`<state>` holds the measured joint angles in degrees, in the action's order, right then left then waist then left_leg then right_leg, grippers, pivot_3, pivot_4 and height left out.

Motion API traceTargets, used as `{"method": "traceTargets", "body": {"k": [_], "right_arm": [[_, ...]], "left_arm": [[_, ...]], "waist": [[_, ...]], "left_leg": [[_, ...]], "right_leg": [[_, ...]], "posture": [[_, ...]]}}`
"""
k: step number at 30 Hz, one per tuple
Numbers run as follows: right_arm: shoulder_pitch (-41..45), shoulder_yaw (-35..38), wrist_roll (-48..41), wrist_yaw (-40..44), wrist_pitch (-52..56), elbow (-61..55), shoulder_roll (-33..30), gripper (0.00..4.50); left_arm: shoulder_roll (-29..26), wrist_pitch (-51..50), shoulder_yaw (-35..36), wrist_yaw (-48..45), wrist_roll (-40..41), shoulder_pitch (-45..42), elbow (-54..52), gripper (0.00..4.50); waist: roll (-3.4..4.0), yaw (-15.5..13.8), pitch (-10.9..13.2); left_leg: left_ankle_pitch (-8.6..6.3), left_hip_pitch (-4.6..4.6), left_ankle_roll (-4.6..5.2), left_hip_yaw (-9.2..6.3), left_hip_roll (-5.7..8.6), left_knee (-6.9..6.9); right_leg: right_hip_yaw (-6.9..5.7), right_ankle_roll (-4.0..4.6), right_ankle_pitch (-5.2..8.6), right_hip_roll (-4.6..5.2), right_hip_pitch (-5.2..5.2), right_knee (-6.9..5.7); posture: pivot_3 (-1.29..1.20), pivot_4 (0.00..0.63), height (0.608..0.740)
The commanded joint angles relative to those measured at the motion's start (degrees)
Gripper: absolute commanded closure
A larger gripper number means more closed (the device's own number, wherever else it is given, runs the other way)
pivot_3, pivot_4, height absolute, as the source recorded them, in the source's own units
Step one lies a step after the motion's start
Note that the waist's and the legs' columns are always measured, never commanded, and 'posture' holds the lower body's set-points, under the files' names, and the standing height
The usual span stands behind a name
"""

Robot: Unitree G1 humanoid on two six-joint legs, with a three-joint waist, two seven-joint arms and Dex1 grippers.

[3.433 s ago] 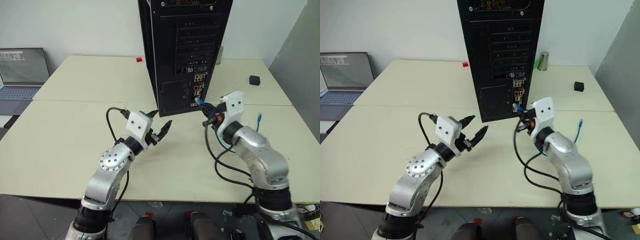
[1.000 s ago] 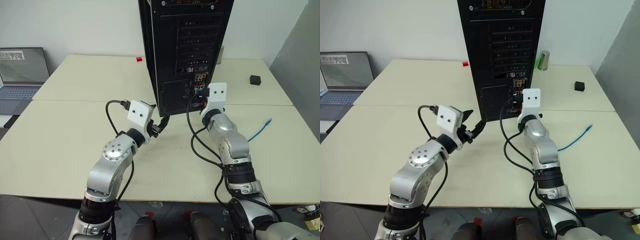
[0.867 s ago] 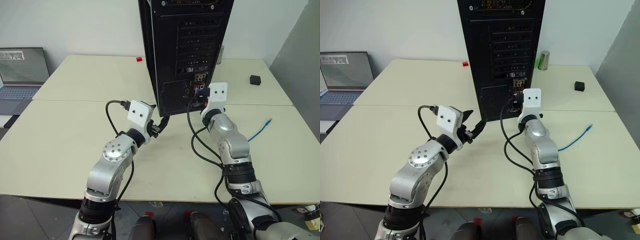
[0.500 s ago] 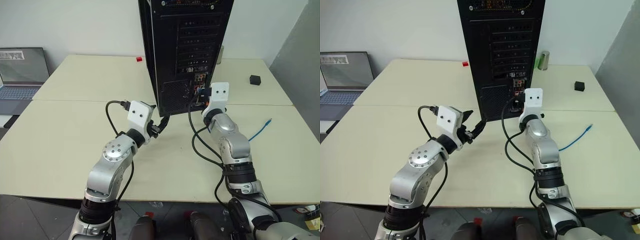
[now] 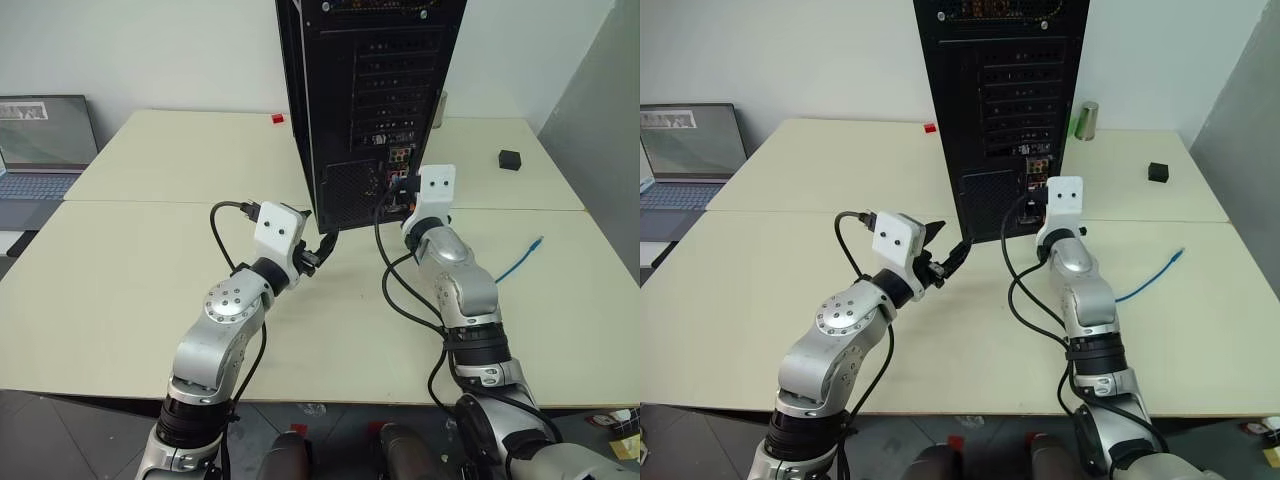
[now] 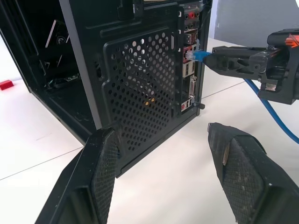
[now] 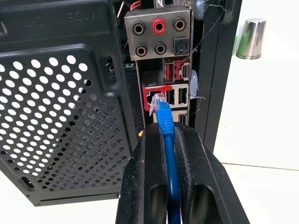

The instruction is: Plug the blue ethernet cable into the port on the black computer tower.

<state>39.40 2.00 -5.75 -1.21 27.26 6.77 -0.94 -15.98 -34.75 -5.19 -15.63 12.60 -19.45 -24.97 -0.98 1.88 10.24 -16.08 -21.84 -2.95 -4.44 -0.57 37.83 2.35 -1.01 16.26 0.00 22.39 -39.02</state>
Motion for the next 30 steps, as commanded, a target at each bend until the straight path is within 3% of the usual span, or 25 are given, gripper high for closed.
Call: {"method": "traceTargets", "body": {"k": [1, 30], "right_arm": [[1.7, -0.1, 0.4, 0.4, -2.2, -0.7, -0.1, 4.5], [3.0, -2.2, 1.4, 1.9, -1.6, -0.3, -0.5, 4.5]], "left_arm": [[0.0, 1.1, 0.9, 0.1, -0.4, -0.5, -2.3, 1.36], [0.4, 1.4, 0.7, 0.5, -0.6, -0.3, -2.0, 1.36]], "waist": [[0.0, 0.0, 0.0], [0.02, 0.5, 0.0]], "left_leg": [[0.0, 0.0, 0.0, 0.0, 0.0, 0.0], [0.0, 0.0, 0.0, 0.0, -0.02, -0.02]], "right_leg": [[0.0, 0.0, 0.0, 0.0, 0.0, 0.0], [0.05, 0.0, 0.0, -0.01, 0.05, 0.0]], "posture": [[0.0, 0.15, 0.74], [0.0, 0.15, 0.74]]}}
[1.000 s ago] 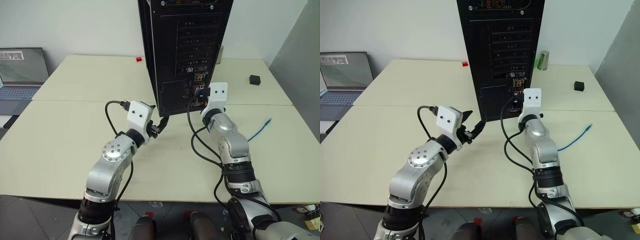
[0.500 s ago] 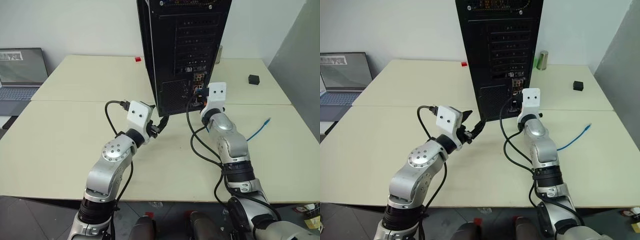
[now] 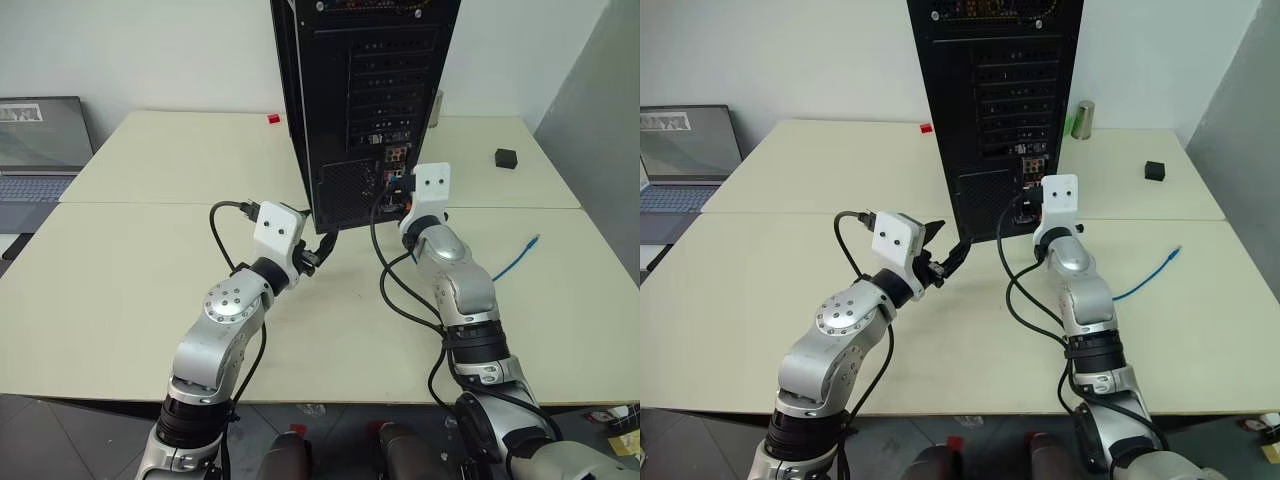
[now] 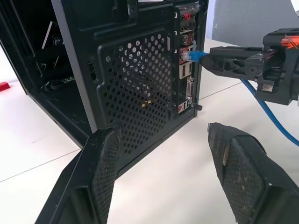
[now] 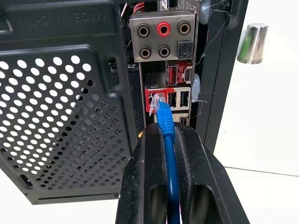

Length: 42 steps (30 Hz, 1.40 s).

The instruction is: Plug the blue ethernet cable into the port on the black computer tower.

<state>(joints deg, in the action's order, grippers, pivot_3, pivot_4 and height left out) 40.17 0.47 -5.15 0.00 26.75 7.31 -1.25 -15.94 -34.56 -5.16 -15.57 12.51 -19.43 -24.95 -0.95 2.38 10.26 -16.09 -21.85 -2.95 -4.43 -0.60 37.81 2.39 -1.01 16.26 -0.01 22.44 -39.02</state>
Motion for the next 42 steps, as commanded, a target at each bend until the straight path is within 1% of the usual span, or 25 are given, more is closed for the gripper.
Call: {"method": "traceTargets", "body": {"k": [1, 18, 28, 38, 40, 42], "right_arm": [[2.3, -0.6, 0.8, 0.7, -1.2, -0.7, -0.3, 4.5], [5.3, -1.4, 2.7, 1.0, -2.6, 2.2, -0.6, 4.5], [8.8, -1.5, 3.1, 1.2, -4.6, 7.6, -0.2, 4.5], [8.4, -1.5, 3.0, 2.0, -5.3, 8.5, -0.5, 4.5], [7.0, -1.3, 2.9, 2.5, -4.5, 7.2, -1.1, 3.81], [5.4, -1.1, 2.8, 3.3, -3.4, 5.2, -2.1, 3.51]], "left_arm": [[0.4, 1.2, 0.6, 0.4, -0.5, -0.2, -2.1, 1.36], [0.6, 1.3, 0.9, 0.5, -0.7, -0.4, -1.9, 1.36], [0.9, 1.3, 1.0, 0.7, -0.7, -0.6, -1.9, 1.36], [0.9, 1.4, 1.0, 0.9, -0.8, -0.5, -1.8, 1.36], [0.8, 1.4, 1.1, 0.8, -0.8, -0.6, -1.6, 1.35], [0.6, 1.5, 1.2, 0.7, -0.9, -0.6, -1.5, 1.35]], "waist": [[0.0, 0.0, 0.0], [0.01, 0.1, 0.0], [0.01, 1.1, 0.0], [0.01, 1.4, 0.0], [0.01, 1.4, 0.0], [0.01, 1.1, 0.0]], "left_leg": [[0.0, 0.0, 0.0, 0.0, 0.0, 0.0], [0.0, -0.03, 0.0, 0.01, 0.0, -0.01], [0.0, -0.02, 0.0, 0.13, -0.06, -0.01], [0.01, 0.0, 0.01, 0.19, -0.09, 0.0], [0.01, 0.0, 0.01, 0.19, -0.09, 0.0], [0.01, -0.02, 0.0, 0.16, -0.08, 0.0]], "right_leg": [[0.0, 0.0, 0.0, 0.0, 0.0, 0.0], [0.02, 0.0, 0.0, 0.0, 0.05, 0.0], [0.07, 0.0, -0.01, -0.05, 0.17, -0.06], [0.11, -0.05, -0.05, -0.09, 0.19, -0.07], [0.11, -0.05, -0.05, -0.09, 0.2, -0.07], [0.11, -0.05, -0.05, -0.09, 0.2, -0.07]], "posture": [[0.0, 0.15, 0.74], [0.0, 0.15, 0.74], [0.0, 0.15, 0.74], [0.0, 0.15, 0.74], [0.0, 0.15, 0.74], [0.0, 0.15, 0.74]]}}
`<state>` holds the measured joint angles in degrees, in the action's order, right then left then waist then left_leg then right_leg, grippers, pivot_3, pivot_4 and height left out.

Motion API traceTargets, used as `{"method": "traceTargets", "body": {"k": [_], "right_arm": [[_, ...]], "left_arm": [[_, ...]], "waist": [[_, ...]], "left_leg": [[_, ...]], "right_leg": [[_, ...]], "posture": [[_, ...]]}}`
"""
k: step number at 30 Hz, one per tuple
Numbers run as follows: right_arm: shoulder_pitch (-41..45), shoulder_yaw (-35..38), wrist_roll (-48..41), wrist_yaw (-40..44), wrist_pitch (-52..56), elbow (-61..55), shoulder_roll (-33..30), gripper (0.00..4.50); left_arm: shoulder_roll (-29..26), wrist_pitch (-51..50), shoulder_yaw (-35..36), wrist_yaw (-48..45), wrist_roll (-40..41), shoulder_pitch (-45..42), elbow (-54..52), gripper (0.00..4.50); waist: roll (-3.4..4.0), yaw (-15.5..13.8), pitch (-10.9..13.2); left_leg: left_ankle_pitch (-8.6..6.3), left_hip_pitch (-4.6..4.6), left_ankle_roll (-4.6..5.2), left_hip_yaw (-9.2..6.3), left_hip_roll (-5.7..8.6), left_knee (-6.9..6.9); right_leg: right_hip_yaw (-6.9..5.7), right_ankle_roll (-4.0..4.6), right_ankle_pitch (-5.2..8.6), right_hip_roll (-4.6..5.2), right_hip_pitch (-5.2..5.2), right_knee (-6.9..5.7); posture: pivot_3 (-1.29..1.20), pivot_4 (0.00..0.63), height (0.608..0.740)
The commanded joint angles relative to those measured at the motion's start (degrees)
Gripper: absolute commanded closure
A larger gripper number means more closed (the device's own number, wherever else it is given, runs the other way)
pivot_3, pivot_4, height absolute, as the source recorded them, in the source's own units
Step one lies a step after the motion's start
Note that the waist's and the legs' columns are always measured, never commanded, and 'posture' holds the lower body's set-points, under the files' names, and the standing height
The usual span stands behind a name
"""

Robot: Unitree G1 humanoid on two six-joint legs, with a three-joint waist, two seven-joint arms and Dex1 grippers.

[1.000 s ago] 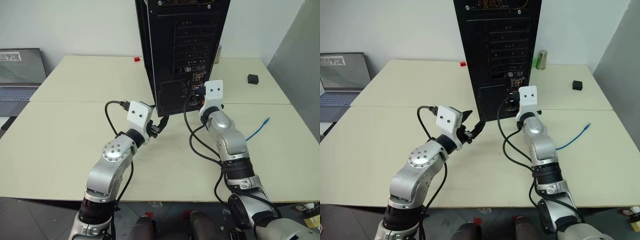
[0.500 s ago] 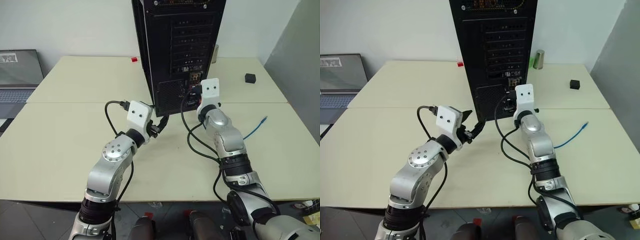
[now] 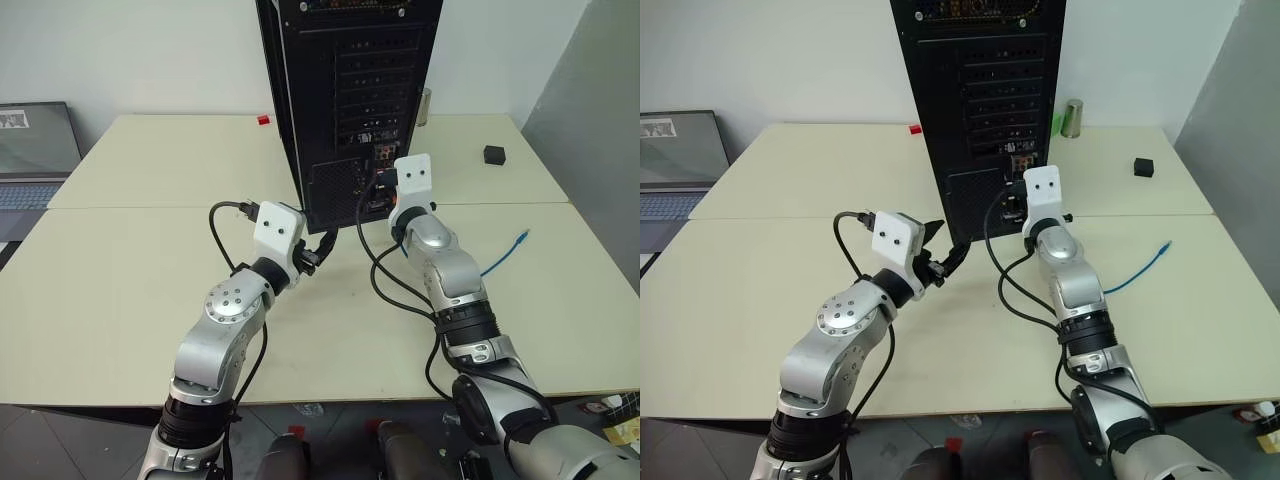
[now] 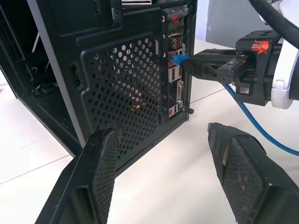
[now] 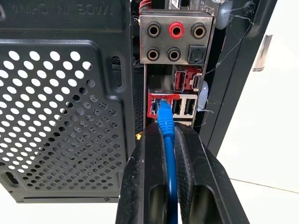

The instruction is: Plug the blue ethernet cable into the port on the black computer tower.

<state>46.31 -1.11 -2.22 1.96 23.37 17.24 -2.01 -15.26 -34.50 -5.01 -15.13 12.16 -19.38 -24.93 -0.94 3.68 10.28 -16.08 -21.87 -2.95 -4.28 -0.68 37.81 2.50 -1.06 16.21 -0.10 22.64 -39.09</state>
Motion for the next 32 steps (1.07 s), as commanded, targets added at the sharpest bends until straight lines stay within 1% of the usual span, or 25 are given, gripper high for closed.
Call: {"method": "traceTargets", "body": {"k": [1, 3, 6, 7, 8, 9, 12, 14, 16, 19, 23, 28, 32], "right_arm": [[-1.6, 0.6, -0.3, 1.8, 0.5, -5.8, -1.8, 3.29], [-3.1, 0.8, -0.5, 2.4, 1.6, -7.9, -2.7, 2.94], [-5.4, 1.3, -1.1, 3.2, 3.3, -11.4, -3.9, 2.25], [-6.1, 1.5, -1.3, 3.5, 3.9, -12.6, -4.2, 2.02], [-6.9, 1.7, -1.6, 3.8, 4.7, -14.2, -4.6, 1.87], [-8.0, 1.9, -2.1, 4.4, 5.8, -16.4, -5.2, 1.58], [-10.1, 2.1, -3.5, 6.3, 8.2, -21.0, -6.8, 0.96], [-11.6, 1.8, -5.6, 10.8, 10.0, -24.7, -9.5, 0.43], [-12.7, 1.6, -7.3, 14.8, 11.5, -27.9, -12.4, 0.03], [-13.4, 3.2, -12.1, 21.7, 14.6, -31.9, -17.5, 0.03], [-13.7, 5.9, -17.3, 27.7, 16.9, -32.7, -22.1, 0.03], [-14.1, 6.6, -19.3, 32.5, 16.9, -31.6, -27.3, 0.03], [-14.0, 6.4, -19.4, 34.0, 16.2, -30.8, -29.0, 0.03]], "left_arm": [[-0.1, 1.4, 1.2, 0.2, -0.6, -0.7, -1.4, 1.35], [-0.5, 1.5, 1.4, 0.1, -0.7, -0.8, -1.1, 1.35], [-1.0, 1.5, 1.8, -0.2, -0.8, -1.1, -0.8, 1.35], [-1.2, 1.5, 2.0, -0.3, -0.9, -1.2, -0.6, 1.35], [-1.5, 1.4, 2.3, -0.5, -0.9, -1.4, -0.4, 1.35], [-2.0, 0.6, 2.7, -0.8, -0.7, -1.8, -0.1, 1.35], [-3.6, -1.9, 3.1, -1.4, -0.7, -2.8, 1.2, 1.35], [-5.3, -3.9, 2.9, -2.3, -0.8, -3.7, 2.1, 1.35], [-6.4, -4.9, 3.4, -3.4, -0.2, -4.5, 2.7, 1.35], [-9.0, -6.2, 4.4, -6.9, 1.5, -6.3, 4.8, 1.35], [-11.5, -6.1, 3.7, -11.4, 3.3, -6.3, 5.1, 1.35], [-12.8, -5.6, 4.2, -13.5, 3.8, -7.0, 6.8, 1.35], [-13.0, -4.9, 4.4, -14.6, 4.2, -7.4, 7.7, 1.35]], "waist": [[0.0, -0.4, 0.0], [0.0, -0.7, 0.0], [0.0, -1.1, 0.0], [0.0, -1.2, 0.0], [0.0, -1.3, 0.0], [0.0, -1.5, 0.0], [0.0, -1.8, 0.0], [0.0, -1.8, 0.0], [0.0, -1.8, 0.0], [-0.01, -1.8, 0.0], [-0.01, -1.8, 0.0], [-0.01, -1.8, 0.0], [-0.02, -1.9, 0.0]], "left_leg": [[0.0, -0.03, 0.0, -0.03, 0.0, -0.01], [0.0, -0.14, 0.0, -0.1, 0.03, -0.01], [0.01, -0.3, -0.03, -0.12, 0.1, -0.02], [0.02, -0.49, -0.06, -0.11, 0.14, -0.01], [0.05, -0.62, -0.1, -0.11, 0.16, 0.02], [0.09, -0.87, -0.17, -0.11, 0.17, 0.07], [0.1, -0.94, -0.18, -0.16, 0.15, 0.05], [0.08, -0.93, -0.16, -0.15, 0.14, 0.05], [0.04, -0.91, -0.07, -0.15, 0.15, 0.06], [0.02, -0.92, -0.03, -0.16, 0.17, 0.07], [0.01, -0.89, -0.02, -0.16, 0.15, 0.07], [0.01, -0.89, -0.02, -0.14, 0.16, 0.07], [0.01, -0.91, -0.01, -0.13, 0.16, 0.09]], "right_leg": [[0.0, 0.0, 0.0, 0.0, 0.0, 0.01], [-0.01, 0.0, 0.0, 0.03, 0.02, 0.04], [-0.02, 0.0, 0.0, 0.13, 0.13, 0.09], [-0.01, 0.0, 0.0, 0.18, 0.27, 0.1], [-0.01, 0.0, 0.0, 0.2, 0.42, 0.08], [-0.02, -0.02, -0.02, 0.21, 0.65, 0.05], [-0.08, -0.01, -0.02, 0.22, 0.7, 0.06], [-0.08, -0.01, -0.02, 0.21, 0.7, 0.06], [-0.12, -0.02, -0.02, 0.18, 0.7, 0.04], [-0.18, -0.02, -0.02, 0.17, 0.68, 0.04], [-0.23, -0.02, -0.02, 0.16, 0.65, 0.05], [-0.2, -0.02, -0.02, 0.16, 0.65, 0.07], [-0.19, -0.02, -0.02, 0.16, 0.65, 0.06]], "posture": [[0.0, 0.15, 0.74], [0.0, 0.15, 0.74], [0.0, 0.15, 0.74], [0.0, 0.15, 0.74], [0.0, 0.15, 0.74], [0.0, 0.15, 0.74], [0.0, 0.15, 0.74], [0.0, 0.15, 0.74], [0.0, 0.15, 0.74], [0.0, 0.15, 0.74], [0.0, 0.15, 0.74], [0.0, 0.15, 0.74], [0.0, 0.15, 0.74]]}}
